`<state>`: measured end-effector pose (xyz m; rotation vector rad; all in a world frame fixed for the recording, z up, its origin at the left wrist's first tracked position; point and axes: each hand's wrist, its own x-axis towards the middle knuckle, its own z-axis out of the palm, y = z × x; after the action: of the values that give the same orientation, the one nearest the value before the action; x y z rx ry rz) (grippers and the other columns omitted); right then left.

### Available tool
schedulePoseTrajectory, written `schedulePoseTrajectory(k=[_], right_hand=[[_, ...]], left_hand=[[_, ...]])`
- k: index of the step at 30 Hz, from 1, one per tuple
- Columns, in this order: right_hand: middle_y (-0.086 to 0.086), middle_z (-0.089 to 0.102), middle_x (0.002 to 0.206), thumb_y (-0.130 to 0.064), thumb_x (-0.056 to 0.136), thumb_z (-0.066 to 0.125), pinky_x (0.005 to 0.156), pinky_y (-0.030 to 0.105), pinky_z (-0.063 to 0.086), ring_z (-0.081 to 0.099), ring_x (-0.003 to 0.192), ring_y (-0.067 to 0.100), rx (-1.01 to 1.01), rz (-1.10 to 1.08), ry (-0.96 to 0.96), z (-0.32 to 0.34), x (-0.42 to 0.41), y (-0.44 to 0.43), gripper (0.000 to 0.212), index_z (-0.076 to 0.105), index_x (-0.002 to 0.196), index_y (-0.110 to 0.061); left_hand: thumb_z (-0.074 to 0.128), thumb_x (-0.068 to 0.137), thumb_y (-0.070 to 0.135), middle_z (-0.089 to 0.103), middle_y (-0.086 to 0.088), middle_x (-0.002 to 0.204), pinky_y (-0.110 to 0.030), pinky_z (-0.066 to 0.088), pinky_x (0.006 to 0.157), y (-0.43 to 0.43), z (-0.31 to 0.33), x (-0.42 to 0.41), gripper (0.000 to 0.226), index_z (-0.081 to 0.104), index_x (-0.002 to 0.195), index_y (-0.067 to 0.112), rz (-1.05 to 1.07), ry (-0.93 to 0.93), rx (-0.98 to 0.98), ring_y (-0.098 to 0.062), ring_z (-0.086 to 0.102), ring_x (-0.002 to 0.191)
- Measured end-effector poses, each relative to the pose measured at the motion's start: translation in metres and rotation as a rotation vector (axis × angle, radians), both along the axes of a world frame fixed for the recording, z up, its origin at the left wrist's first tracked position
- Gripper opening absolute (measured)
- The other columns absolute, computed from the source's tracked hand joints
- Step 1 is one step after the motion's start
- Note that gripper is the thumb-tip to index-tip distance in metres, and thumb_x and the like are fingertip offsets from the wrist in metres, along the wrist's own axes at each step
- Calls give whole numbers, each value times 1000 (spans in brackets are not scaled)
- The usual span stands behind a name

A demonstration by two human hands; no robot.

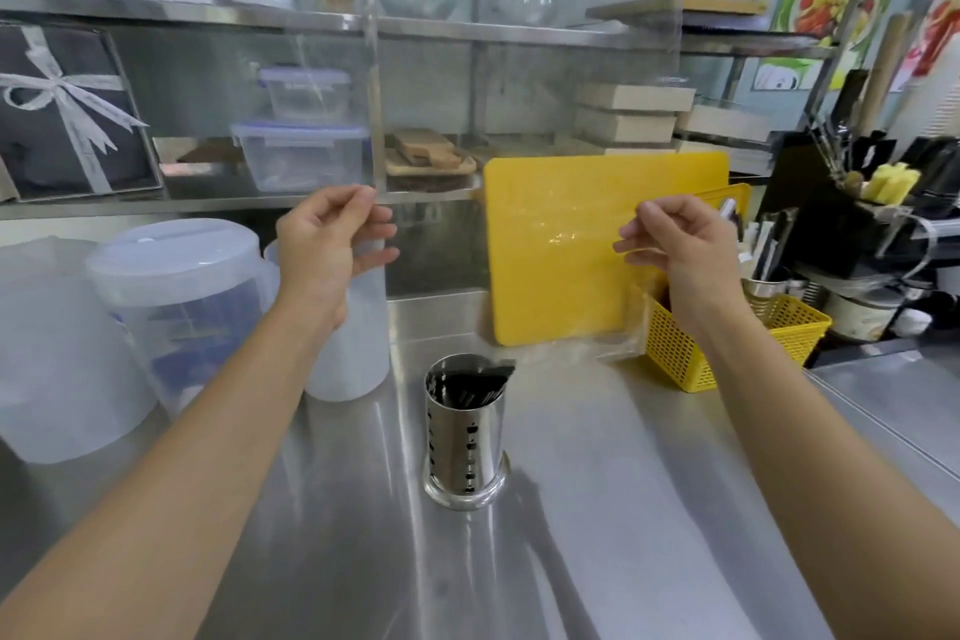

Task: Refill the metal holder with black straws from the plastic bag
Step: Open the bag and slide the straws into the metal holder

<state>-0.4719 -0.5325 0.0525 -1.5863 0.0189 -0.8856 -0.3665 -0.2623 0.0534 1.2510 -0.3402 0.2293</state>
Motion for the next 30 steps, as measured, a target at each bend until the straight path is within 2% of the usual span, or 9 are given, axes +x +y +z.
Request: schedulePoseTrajectory(k=[3,6,9,13,16,20,23,26,30], right_hand=[[-6,66,57,-14,89,56,47,22,50,63,52,11,42,-89,-21,2,-19,-18,11,59,78,-16],[-6,66,54,-15,88,57,44,21,48,60,49,10,99,-167,31,-7,-39,-39,13,60,76,-17],[-6,63,51,-15,87,59,42,19,45,57,46,8,199,-251,121,-28,-59,-64,14,60,73,-15],[-5,58,49,-16,85,62,41,19,44,56,42,4,281,-332,284,-72,-83,-95,17,58,69,-15],[0,53,52,-13,86,60,38,15,41,50,38,1,315,-379,375,-107,-97,-115,19,57,68,-14],[6,53,61,-12,84,61,38,17,42,48,48,12,368,-406,498,-147,-110,-139,15,59,69,-12],[8,53,59,-8,85,60,43,22,43,47,49,18,381,-420,575,-172,-115,-149,16,56,70,-8],[8,56,58,-6,85,58,43,20,39,50,39,12,356,-440,702,-199,-119,-155,18,53,68,-8],[13,55,59,-2,85,57,51,26,35,48,49,22,221,-455,864,-235,-123,-161,15,55,69,-3]], left_hand=[[57,89,15,63,-6,67,-22,51,41,-26,0,-12,11,63,79,18,-15,-28,79,-8,60,46],[58,88,17,62,-1,54,-19,40,33,-55,-9,-20,8,61,81,15,-39,-21,177,-8,53,36],[60,87,17,60,-4,57,-19,37,32,-84,-31,-33,22,48,103,8,-92,29,265,-8,49,35],[64,83,9,55,-9,76,-27,43,39,-113,-69,-58,42,31,107,20,-231,153,311,-14,52,45],[57,83,-2,53,-11,83,-31,44,43,-132,-105,-74,34,37,94,22,-305,210,438,-20,54,54],[52,82,-11,50,-9,81,-27,48,43,-156,-151,-91,24,49,77,13,-350,309,508,-18,51,59],[55,82,-6,49,-11,90,-12,42,41,-170,-180,-94,19,54,78,13,-336,369,518,-15,47,63],[60,82,4,50,-10,103,-3,37,45,-178,-210,-95,11,58,88,13,-301,374,674,-9,49,68],[63,82,14,45,-10,123,-8,39,66,-182,-245,-101,18,57,99,16,-364,424,823,-13,50,92]])
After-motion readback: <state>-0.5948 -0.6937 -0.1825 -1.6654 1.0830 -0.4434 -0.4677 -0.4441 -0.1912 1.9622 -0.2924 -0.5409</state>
